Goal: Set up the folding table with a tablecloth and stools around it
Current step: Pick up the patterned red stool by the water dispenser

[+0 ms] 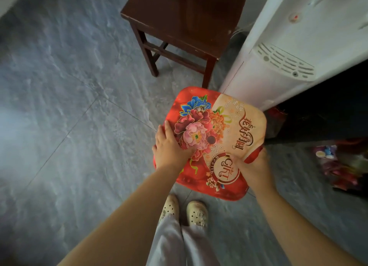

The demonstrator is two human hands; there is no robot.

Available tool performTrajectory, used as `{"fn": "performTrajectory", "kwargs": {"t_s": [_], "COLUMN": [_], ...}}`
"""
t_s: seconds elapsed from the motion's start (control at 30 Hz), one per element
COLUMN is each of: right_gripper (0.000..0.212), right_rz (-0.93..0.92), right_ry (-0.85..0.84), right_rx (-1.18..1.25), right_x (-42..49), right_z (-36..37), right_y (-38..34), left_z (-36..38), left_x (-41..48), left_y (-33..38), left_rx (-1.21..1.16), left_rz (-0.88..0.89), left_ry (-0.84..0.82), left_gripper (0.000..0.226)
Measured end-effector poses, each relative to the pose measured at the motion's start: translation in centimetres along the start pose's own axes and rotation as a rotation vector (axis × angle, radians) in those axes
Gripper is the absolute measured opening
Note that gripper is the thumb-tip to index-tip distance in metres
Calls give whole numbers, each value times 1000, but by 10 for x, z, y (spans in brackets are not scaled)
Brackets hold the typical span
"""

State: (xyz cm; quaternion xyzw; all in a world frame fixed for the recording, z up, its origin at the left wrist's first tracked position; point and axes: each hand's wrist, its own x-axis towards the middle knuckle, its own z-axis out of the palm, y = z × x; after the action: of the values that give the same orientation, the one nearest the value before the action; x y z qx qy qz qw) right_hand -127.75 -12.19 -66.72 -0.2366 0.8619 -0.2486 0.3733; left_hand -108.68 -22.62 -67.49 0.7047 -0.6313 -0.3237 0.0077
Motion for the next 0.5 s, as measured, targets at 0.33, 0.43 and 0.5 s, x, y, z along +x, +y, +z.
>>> {"fn": "performTrajectory", "kwargs": {"t_s": [0.33,0.43,0.5], "right_gripper": [76,77,79], "right_rz": [-207,-283,-324], "right_ry": [-139,-232,-279], "right_rx": [-233,-296,-319], "right_x": [-59,-82,-102], "right_z": [71,114,147], "right_y": [-86,-119,-136], "left_z": [-64,-91,-110], "left_x": [-32,-45,-53], "left_y": [-112,-156,-191], "left_rx": [-394,-418,-435], "left_rz": [-416,-517,-557], "left_ry": [143,248,302], "left_gripper": [116,115,114]}}
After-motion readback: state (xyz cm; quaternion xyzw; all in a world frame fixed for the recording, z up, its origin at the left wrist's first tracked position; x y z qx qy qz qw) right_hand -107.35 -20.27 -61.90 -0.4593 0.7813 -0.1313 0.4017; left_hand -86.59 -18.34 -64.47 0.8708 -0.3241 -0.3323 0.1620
